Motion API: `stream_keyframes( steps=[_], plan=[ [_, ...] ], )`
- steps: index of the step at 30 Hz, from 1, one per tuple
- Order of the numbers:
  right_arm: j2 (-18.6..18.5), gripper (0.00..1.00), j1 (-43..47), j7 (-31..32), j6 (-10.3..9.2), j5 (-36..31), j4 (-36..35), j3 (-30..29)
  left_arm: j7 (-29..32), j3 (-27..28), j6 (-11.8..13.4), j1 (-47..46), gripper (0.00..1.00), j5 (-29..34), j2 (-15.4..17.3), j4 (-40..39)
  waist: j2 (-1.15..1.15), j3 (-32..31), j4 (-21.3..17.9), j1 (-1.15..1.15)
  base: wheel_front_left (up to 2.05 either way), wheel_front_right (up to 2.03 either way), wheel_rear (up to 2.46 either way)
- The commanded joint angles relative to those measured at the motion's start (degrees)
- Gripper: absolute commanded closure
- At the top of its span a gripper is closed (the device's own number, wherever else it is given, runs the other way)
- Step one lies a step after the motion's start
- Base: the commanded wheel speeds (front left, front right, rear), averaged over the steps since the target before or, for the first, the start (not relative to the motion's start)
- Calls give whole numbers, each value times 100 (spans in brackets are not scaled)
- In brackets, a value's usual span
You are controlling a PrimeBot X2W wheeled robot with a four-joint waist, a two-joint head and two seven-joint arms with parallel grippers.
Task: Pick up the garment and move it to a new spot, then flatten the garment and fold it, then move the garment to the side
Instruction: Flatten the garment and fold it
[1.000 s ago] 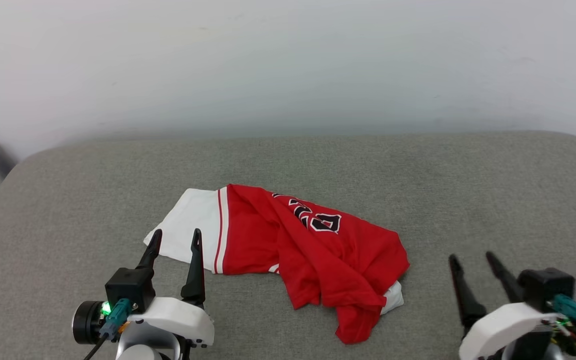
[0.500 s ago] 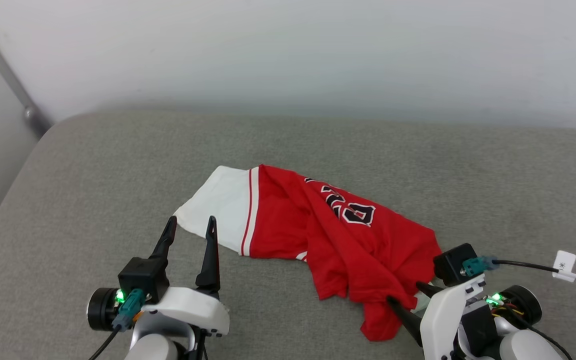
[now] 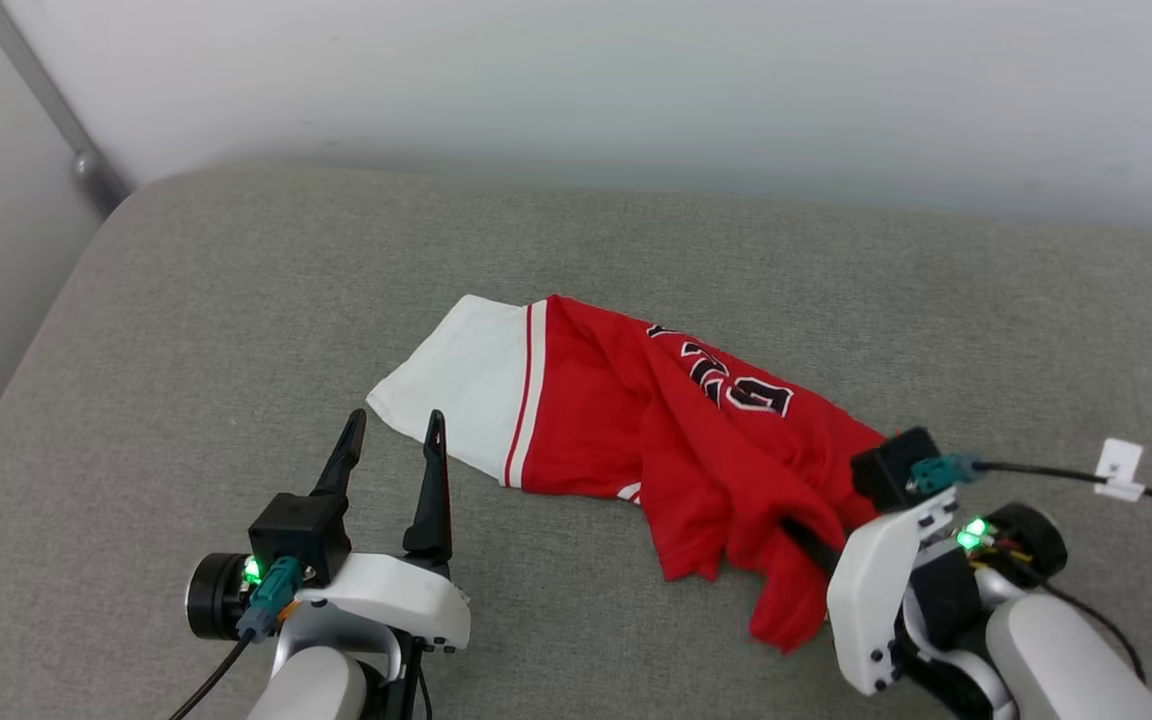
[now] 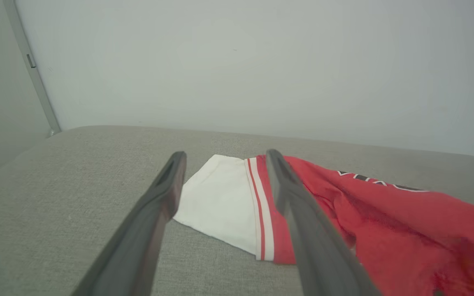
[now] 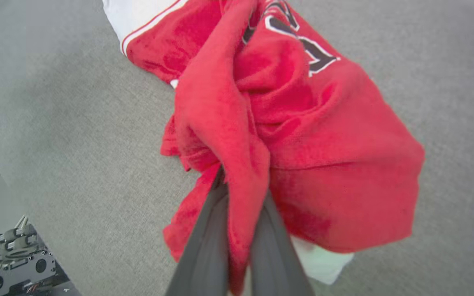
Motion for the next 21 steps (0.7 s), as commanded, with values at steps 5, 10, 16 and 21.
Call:
stream_keyframes(
  steps=[5, 10, 16, 21],
  plan=[
    [-156, 100, -515, -496, -3, -206, -264, -350, -28, 89, -62, -18, 0, 105, -105, -30, 0, 47, -105, 0, 0, 0, 0],
    [-334, 100, -1129, -505, -3, -468, 75, -1109, -23, 171, -124, -111, 0, 203, -194, -109, 0, 249, -137, 0, 0, 0, 0],
    [-764, 100, -1749, -310, -4, -631, 965, -2020, -23, 238, -210, -257, 0, 334, -322, -242, 0, 683, -13, 0, 0, 0, 0],
    [-988, 100, -1971, -468, -3, -561, 1775, -2498, -23, 288, -290, -412, 0, 459, -442, -307, 0, 1117, 100, 0, 0, 0, 0]
  ],
)
